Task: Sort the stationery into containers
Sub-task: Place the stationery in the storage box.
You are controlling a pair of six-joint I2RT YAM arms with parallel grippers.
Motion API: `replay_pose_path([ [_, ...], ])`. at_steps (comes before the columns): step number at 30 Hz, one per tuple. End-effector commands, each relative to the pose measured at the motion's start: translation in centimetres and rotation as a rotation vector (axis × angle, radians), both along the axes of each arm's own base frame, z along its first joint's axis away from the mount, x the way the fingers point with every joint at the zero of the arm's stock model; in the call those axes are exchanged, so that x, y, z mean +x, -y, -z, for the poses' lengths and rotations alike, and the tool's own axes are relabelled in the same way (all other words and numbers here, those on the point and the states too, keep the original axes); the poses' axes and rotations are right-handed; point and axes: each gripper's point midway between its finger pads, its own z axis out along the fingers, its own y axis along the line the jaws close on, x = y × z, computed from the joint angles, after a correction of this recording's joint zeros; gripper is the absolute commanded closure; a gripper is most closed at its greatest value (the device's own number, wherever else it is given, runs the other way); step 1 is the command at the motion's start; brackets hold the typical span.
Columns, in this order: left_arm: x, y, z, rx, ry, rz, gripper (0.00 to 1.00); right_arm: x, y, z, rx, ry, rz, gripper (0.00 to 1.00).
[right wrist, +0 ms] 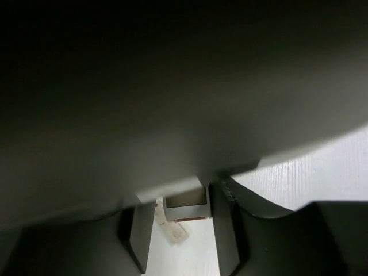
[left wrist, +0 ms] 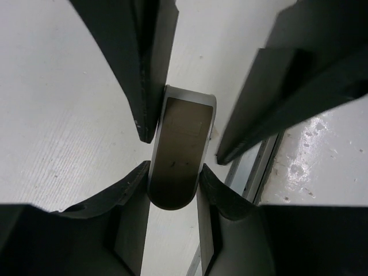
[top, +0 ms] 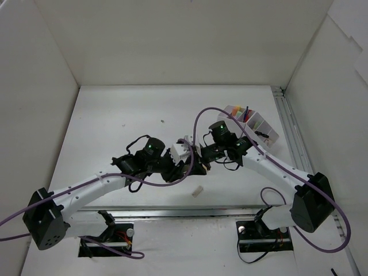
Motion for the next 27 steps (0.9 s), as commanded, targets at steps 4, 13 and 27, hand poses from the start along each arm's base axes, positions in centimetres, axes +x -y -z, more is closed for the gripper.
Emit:
replay_pose_path([
  [4,1.7,0.7,-5.4,-0.124,0.128,-0.063,1.00,0.9,-0.6,-1.8,0.007,0.034,0.045,0.76],
  [13,1.9,-0.2,-7.2,-0.164,0.176,-0.112,0.28,4.2,0.5,-2.6,-0.064,0.124,0.244,1.00],
  [27,8.4,-9.6,-7.6,-0.192,0.224,-0.756,0.00,15.6,25.4,-7.7,0.097,0.111,1.863,1.00],
])
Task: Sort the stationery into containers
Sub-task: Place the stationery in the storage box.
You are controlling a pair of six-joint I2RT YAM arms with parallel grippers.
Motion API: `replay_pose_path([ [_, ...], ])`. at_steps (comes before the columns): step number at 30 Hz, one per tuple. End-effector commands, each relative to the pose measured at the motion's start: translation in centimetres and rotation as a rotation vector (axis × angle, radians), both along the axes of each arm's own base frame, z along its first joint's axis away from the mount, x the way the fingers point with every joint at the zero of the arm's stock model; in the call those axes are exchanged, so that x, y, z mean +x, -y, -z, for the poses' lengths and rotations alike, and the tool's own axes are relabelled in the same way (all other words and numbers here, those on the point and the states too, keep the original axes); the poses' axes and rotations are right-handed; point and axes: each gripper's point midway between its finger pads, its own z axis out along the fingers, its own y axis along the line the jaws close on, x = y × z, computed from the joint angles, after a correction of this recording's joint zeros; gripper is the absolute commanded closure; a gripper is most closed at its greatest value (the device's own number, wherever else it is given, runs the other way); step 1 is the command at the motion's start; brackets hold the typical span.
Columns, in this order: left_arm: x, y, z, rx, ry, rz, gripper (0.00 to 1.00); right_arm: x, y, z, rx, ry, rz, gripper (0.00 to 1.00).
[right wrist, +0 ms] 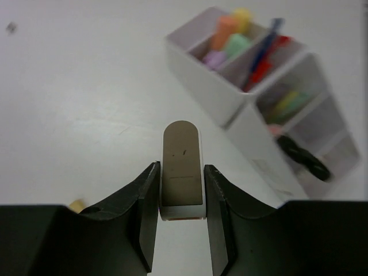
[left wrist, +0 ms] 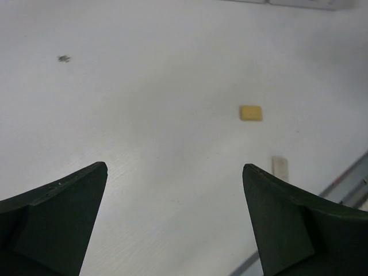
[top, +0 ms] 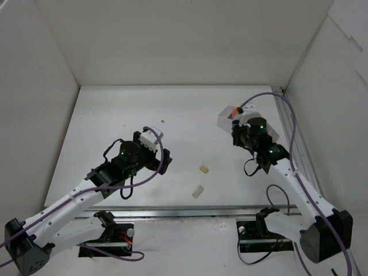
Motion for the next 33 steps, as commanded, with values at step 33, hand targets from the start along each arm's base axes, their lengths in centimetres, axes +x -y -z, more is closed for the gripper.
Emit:
replay_pose_path([
  [33,5.9,3.5,5.4,0.035,-0.234,0.045,0.01,5.7,21.5,5.6,0.167,-0.146,0.981,0.76],
])
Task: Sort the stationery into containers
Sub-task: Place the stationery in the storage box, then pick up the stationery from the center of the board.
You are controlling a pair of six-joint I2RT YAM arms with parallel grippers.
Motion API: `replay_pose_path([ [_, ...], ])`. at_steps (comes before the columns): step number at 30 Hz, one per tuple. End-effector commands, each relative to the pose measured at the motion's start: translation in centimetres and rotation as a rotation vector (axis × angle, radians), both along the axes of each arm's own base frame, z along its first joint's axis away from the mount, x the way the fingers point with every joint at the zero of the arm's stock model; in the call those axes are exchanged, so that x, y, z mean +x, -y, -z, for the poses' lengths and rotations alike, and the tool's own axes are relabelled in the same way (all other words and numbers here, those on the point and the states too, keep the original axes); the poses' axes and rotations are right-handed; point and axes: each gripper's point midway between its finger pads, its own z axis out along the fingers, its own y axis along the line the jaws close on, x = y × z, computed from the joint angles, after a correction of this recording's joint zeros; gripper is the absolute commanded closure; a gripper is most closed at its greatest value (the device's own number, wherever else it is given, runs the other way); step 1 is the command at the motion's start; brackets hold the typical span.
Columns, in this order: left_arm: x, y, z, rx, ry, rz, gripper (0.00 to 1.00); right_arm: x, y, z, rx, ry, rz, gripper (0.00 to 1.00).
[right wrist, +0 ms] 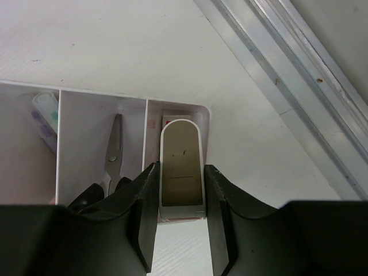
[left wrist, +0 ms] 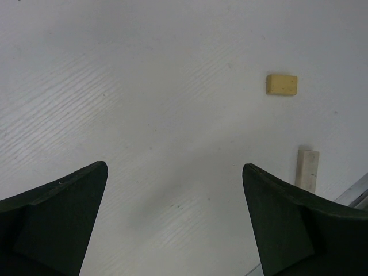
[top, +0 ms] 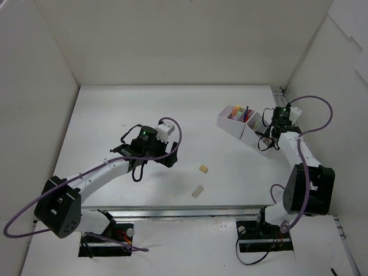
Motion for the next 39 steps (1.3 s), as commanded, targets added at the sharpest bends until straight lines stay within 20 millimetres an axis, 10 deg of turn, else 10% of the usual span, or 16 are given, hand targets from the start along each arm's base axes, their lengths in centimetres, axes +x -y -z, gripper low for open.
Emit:
replay_pose_path([
  [1,1.3,2.3,-3.3,-0.056,0.086,0.056,0.01,1.6,0.3,-1.7,0.024,0.105,0.015,0.69],
  [15,-0.1,8.0,-3.0,-0.032,0.064,0.202,0.00,0.0,0.3,-6.6,0.017,0.231,-0.005,0.02],
  [28,-1.2,15.9,1.1,0.101,-0.021,0.334,0.01,-6.3,1.0,-13.7,-0.068,0.415,0.087,0.02],
  [39,-1.8,15.5,6.4,0.311,-0.071,0.246,0.11,-7.2,0.3,-14.3,-0.053,0.449,0.059,0.02],
])
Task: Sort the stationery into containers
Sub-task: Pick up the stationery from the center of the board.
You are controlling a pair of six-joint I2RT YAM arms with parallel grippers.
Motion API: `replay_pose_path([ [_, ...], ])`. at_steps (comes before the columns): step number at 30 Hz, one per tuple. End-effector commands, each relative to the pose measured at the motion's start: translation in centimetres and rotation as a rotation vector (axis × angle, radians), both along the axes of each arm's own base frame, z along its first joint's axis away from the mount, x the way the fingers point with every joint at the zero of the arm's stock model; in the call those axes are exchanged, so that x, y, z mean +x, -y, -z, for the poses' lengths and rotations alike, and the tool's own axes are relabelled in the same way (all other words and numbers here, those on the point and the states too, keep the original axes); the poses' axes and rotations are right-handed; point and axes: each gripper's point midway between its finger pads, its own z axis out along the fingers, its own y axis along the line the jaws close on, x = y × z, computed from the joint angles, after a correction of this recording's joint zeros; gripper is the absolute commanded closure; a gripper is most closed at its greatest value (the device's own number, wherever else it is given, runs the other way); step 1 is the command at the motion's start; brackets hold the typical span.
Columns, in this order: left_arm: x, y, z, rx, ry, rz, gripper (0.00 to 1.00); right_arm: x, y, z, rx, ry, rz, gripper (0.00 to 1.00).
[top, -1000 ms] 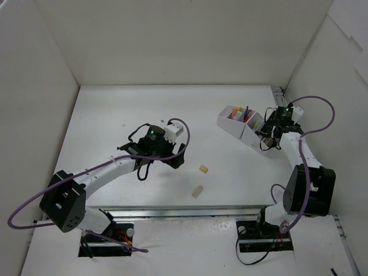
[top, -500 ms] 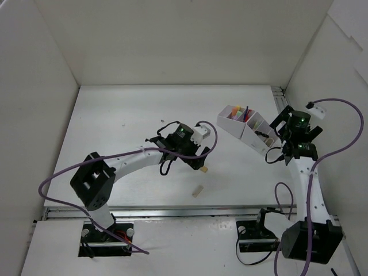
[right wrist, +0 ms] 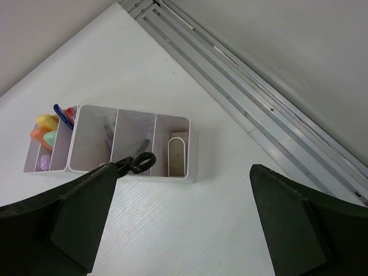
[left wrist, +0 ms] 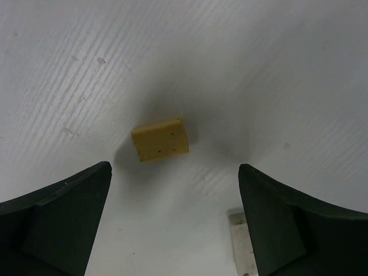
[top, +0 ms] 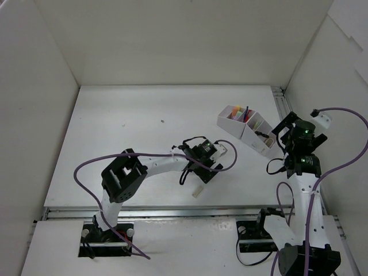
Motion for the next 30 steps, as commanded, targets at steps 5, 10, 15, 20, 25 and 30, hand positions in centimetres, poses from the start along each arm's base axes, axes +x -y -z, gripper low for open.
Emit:
replay_pose_path([
  [5,2.7,-0.2,-1.1,0.023,0.067,-0.135,0.25,0.4,-0.2,-0.8,0.006,0.042,-0.014,0.02],
  [10,2.9,0.3,-1.2,0.008,0.069,-0.130,0.41,0.5,-0.2,-0.6,0.002,0.034,-0.022,0.02],
  [15,2.2,0.6,-0.9,-0.009,0.037,-0.101,0.70,0.5,-0.3,-0.7,0.001,0.035,-0.029,0.02],
  [20,2.1,0.8,-1.6,-0.043,0.051,-0.087,0.92,0.9,-1.5,-1.0,-0.002,0.036,-0.118,0.02],
  [25,2.6,0.4,-3.8,-0.091,0.140,-0.061,1.00,1.4,-3.6,-1.4,0.015,0.046,-0.250,0.02],
  [30,2.7,0.3,-6.6,-0.156,0.207,-0.040,0.78,1.1,-3.9,-1.5,0.008,0.055,-0.274,0.02],
])
